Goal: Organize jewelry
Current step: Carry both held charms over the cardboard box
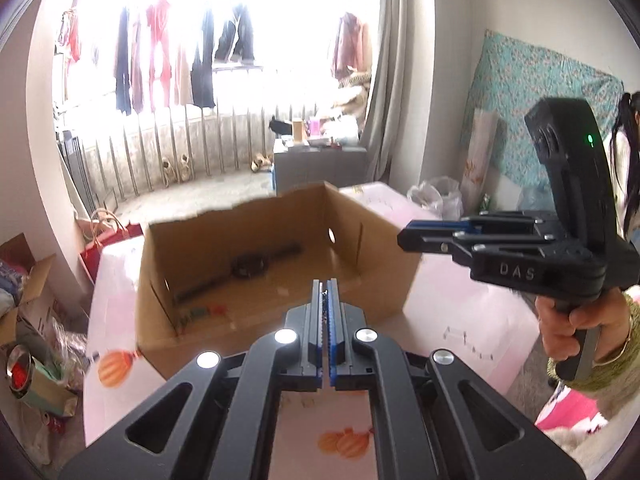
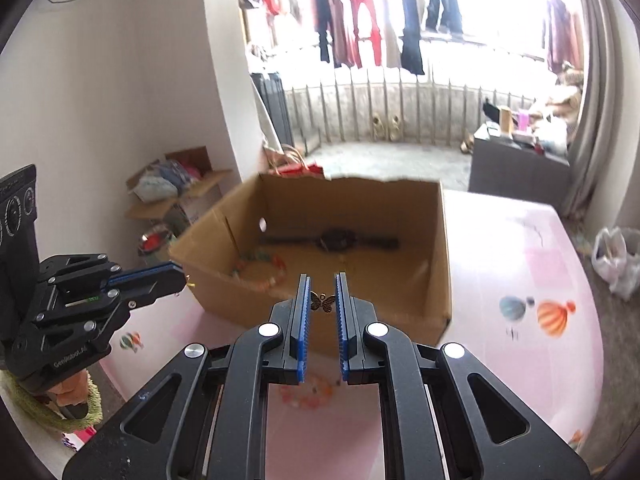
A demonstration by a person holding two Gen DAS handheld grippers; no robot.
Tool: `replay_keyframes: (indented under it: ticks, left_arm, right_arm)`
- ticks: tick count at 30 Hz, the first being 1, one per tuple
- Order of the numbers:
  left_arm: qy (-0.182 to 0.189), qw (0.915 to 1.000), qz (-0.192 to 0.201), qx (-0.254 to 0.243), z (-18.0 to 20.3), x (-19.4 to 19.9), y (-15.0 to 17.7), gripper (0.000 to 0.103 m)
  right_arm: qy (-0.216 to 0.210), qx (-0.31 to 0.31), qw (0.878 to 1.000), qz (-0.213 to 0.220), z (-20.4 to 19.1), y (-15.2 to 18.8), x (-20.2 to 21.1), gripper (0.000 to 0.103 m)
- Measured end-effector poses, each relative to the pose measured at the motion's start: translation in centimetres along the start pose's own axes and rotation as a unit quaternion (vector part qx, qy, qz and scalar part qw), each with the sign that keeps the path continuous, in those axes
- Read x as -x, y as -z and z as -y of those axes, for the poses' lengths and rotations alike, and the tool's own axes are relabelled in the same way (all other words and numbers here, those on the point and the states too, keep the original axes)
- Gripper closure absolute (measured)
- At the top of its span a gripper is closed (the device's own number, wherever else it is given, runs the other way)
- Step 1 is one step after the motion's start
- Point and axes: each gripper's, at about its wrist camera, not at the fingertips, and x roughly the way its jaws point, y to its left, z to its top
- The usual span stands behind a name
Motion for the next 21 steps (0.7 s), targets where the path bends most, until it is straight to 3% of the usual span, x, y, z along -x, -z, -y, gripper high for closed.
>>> replay_keyframes:
  ticks: [4,9,12,16,18,21]
  left_arm:
    - [0.007,0.9997,-0.022,0.006,-1.9,-2.5,-3.3,0.101]
    - [0.044,0.9898,-0.123,0.056,-5.6,-9.1,-6.0,0.101]
    - [0.050,0.9725,-0.209,0.089,-7.6,-14.3,-6.1,0.101]
    - [0.047,0.9479,-0.289,0.127,-9.5,-19.2,-5.6,0.101]
    - [0.053,0.9365,-0.311,0.154,-10.4,-20.5,-5.0,0.101]
    - [0.050,0.9271,-0.330,0.171,-10.7,-21.8,-4.8,0.101]
  right_arm:
    - [-0.040,-0.004,0.999,-0.014,0.8,-3.6,-2.6,0.093]
    - [-0.075,-0.010,0.993,-0.087,1.8,-6.8,-8.2,0.093]
    - [-0.072,-0.012,0.985,-0.157,2.7,-7.0,-12.6,0.093]
    - [-0.057,-0.017,0.973,-0.222,3.7,-6.4,-16.2,0.093]
    - [-0.044,-0.014,0.969,-0.242,4.1,-6.4,-17.6,0.093]
    - [-0.033,-0.007,0.964,-0.263,4.5,-6.0,-18.3,0.092]
